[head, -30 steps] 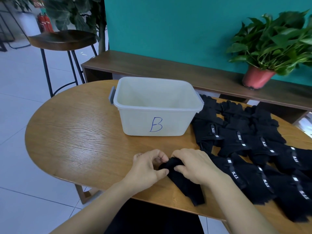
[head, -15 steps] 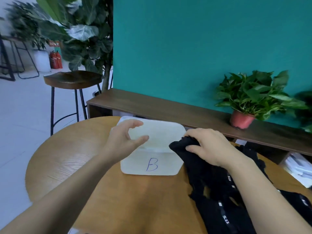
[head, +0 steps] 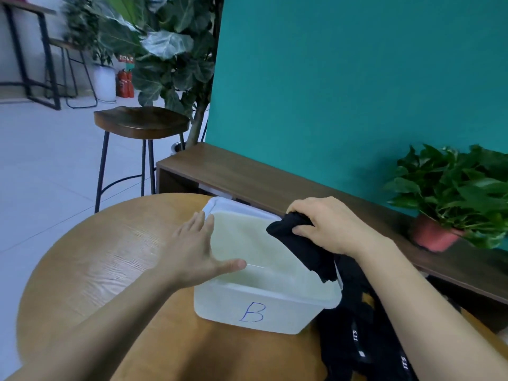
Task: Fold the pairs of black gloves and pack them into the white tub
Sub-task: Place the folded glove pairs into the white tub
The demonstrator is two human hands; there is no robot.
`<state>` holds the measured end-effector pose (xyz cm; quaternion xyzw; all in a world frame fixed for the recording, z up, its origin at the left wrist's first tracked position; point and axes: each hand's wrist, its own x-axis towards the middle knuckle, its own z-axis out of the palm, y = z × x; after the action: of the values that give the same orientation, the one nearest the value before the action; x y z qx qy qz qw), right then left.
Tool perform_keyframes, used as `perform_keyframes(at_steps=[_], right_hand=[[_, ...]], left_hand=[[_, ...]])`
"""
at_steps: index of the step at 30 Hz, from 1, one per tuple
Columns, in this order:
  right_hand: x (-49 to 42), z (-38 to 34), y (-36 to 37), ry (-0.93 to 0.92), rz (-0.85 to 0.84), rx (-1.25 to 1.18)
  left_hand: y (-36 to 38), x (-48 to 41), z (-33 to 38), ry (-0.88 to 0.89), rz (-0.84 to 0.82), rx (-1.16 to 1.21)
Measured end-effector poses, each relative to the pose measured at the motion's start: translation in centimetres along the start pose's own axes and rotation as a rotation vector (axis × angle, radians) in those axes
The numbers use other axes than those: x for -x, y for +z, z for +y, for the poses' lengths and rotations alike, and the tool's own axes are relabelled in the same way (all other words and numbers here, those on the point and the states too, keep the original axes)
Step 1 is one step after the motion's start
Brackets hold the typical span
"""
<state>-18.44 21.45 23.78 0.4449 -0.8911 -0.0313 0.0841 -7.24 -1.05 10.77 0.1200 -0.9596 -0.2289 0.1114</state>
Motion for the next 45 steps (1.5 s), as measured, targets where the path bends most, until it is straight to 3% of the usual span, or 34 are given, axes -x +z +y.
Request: perform_keyframes(at_steps=[13, 18, 32, 37, 45], right_hand=[[-0.5, -0.5, 8.4, -0.208, -0.112, 0.022], [1.0, -1.0, 10.8, -0.249, -0.205, 0.138], [1.2, -3.5, 16.4, -0.362, -0.402, 0.221], [1.0, -3.4, 17.0, -0.336, -0.406, 0.155], [1.7, -2.8, 15.1, -0.128, -0.356, 0.048]], left_hand=[[1.1, 4.7, -0.8, 0.128, 0.018, -0.062], [1.6, 5.7, -1.0, 0.178, 0.049, -0.065], [1.9, 7.6, -0.9, 0.169, 0.085, -0.015], [1.9, 7.5, -0.8, 0.158, 0.090, -0.020], [1.8, 7.3, -0.9, 0.146, 0.091, -0.030]])
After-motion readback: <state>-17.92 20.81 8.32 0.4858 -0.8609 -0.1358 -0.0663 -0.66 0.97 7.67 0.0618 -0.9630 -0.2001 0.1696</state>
